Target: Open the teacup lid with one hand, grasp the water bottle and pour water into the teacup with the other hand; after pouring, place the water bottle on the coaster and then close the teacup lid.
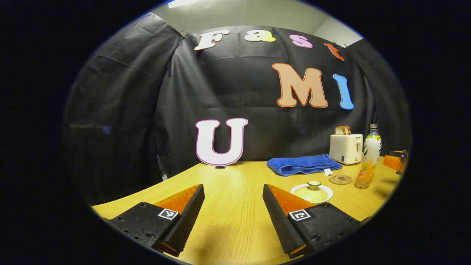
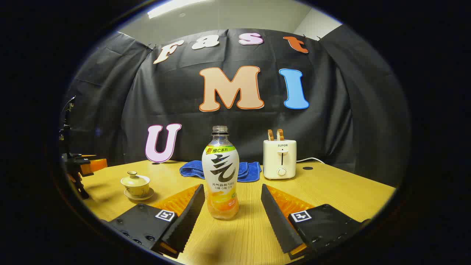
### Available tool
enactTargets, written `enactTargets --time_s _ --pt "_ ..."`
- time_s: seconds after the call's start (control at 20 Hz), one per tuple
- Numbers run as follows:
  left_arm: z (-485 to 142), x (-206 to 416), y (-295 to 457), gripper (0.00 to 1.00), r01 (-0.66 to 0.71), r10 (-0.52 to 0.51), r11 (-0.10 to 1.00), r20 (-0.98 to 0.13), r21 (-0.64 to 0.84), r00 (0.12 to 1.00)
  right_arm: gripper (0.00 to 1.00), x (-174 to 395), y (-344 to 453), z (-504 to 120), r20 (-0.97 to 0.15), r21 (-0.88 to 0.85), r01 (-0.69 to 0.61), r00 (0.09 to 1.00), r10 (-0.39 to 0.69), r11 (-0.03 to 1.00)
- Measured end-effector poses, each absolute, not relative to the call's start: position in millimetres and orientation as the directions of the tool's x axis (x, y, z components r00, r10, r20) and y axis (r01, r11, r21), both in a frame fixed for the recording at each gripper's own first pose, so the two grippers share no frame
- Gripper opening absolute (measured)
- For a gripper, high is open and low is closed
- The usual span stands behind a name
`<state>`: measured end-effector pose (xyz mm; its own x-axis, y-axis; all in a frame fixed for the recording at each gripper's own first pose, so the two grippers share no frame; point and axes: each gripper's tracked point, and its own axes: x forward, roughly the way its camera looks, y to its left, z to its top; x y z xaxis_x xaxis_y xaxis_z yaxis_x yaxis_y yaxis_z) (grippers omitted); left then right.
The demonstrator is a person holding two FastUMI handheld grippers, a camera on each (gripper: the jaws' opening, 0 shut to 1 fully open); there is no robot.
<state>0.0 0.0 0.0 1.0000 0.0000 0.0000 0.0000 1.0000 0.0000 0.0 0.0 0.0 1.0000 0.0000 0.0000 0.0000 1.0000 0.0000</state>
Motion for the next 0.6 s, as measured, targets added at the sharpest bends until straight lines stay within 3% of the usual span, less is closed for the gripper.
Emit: enactTargets --time_s 0.05,0.1,0.15,0.2,0.6 --pt "-0.5 0.2 -1.1 0.93 0.005 -0.005 1.0 0.0 0.001 1.0 0.97 0.0 0.0 -0.1 0.0 0.0 0.0 1.0 0.0 1.0" --pt "-0.2 0.6 -2.6 0.93 0.011 -0.011 1.0 0.001 0.001 1.0 0.93 0.0 -0.1 0.1 0.0 0.0 0.0 1.0 0.0 1.0" --pt "-0.4 1.4 -3.4 0.93 0.018 -0.018 1.0 0.002 0.001 1.0 0.97 -0.4 0.1 0.1 0.0 -0.001 0.0 1.0 0.0 1.0" --pt "-0.4 0.8 -4.5 0.93 0.022 -0.022 1.0 0.001 0.001 1.0 0.93 -0.4 -0.2 0.4 0.0 -0.001 0.0 1.0 0.0 1.0" --pt "-1.2 1.5 -4.4 0.93 0.023 -0.023 1.0 0.004 -0.002 1.0 0.97 -1.1 -0.2 0.7 -0.001 -0.001 0.0 1.0 0.0 1.0"
